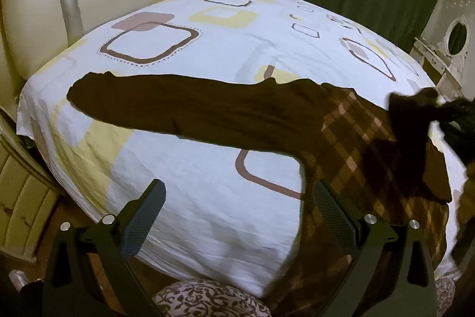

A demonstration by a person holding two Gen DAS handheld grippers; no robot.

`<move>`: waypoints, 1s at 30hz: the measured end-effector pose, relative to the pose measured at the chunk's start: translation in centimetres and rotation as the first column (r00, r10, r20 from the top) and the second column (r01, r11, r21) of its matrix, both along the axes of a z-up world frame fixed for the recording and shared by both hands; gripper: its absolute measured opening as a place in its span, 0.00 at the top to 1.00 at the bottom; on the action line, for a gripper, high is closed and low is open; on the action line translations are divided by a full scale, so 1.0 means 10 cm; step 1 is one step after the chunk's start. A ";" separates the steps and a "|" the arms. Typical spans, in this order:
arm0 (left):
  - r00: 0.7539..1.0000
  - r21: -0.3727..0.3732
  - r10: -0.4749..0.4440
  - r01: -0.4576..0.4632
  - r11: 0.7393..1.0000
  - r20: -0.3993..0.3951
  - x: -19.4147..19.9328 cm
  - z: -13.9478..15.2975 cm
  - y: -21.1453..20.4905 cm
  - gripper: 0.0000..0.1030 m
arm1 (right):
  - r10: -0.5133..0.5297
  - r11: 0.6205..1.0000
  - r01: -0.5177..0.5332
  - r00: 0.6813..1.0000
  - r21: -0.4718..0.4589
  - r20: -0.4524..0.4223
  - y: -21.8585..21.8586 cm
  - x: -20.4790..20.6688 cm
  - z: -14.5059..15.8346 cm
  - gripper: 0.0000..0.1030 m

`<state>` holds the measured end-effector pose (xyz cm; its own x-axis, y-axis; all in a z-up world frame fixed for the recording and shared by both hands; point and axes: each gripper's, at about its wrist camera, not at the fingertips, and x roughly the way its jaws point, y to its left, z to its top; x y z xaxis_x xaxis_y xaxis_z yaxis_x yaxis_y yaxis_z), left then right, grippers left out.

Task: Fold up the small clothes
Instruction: 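Carry the sleeve with the right gripper across the sweater body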

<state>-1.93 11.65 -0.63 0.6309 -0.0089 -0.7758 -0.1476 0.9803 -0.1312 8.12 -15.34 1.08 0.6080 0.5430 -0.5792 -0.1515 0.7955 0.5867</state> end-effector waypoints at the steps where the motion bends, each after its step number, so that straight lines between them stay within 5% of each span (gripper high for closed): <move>1: 1.000 -0.005 0.002 -0.002 1.000 -0.001 0.00 -0.01 0.02 0.04 | 0.018 1.000 -0.018 1.000 -0.019 -0.007 0.12 0.02 -0.06 0.97; 5: 1.000 -0.022 0.010 -0.010 1.000 -0.009 0.01 -0.06 0.05 0.04 | 0.093 0.988 -0.098 0.995 -0.118 -0.044 0.58 0.04 -0.32 0.97; 12: 1.000 -0.045 0.015 -0.016 0.999 -0.015 0.04 -0.12 0.06 0.04 | 0.122 0.978 -0.138 0.987 -0.156 -0.108 0.77 0.07 -0.60 0.94; 23: 1.000 -0.051 0.004 -0.005 0.999 -0.018 0.08 -0.16 -0.03 0.04 | 0.237 0.971 -0.231 0.959 0.053 -0.158 0.89 0.02 -0.90 0.59; 26: 1.000 -0.045 -0.004 0.003 0.999 -0.019 0.09 -0.16 -0.08 0.04 | 0.284 0.958 -0.273 0.949 0.092 -0.134 0.83 -0.05 -0.83 0.57; 30: 1.000 -0.055 -0.014 0.013 0.998 -0.007 0.17 -0.14 -0.14 0.04 | 0.209 0.971 -0.196 0.974 0.134 -0.088 0.30 -0.19 -0.61 0.57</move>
